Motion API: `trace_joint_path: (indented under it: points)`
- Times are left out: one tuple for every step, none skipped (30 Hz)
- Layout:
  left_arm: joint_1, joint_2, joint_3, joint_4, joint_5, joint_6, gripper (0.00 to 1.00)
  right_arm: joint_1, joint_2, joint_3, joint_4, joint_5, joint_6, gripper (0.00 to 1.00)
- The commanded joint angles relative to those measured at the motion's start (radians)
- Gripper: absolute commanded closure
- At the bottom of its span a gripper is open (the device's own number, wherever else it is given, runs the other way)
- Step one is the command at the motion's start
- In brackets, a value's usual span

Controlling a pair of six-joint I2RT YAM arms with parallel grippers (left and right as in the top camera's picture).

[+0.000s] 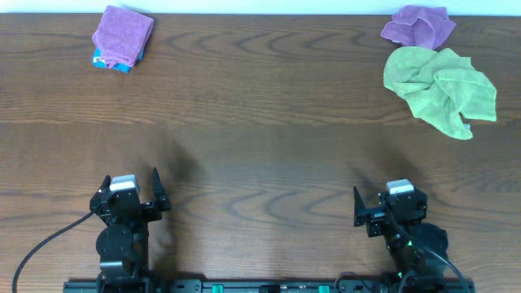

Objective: Fold the cloth

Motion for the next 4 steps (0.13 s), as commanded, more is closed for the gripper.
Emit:
trace_joint_path:
  points:
    - [0.006, -0.006, -0.028, -0.008, -0.018, 0.014, 0.05, -0.009, -0.007, -0.003, 0.002, 0.003, -0.014, 0.01]
    - [0.006, -0.006, -0.028, -0.008, -0.018, 0.014, 0.05, -0.009, -0.007, -0.003, 0.002, 0.003, -0.014, 0.01]
    - [0.006, -0.006, -0.028, -0.008, -0.018, 0.014, 0.05, -0.009, -0.007, -0.003, 0.002, 0.003, -0.014, 0.01]
    - [0.006, -0.006, -0.028, -0.008, -0.018, 0.014, 0.05, -0.009, -0.007, -0.003, 0.002, 0.003, -0.014, 0.01]
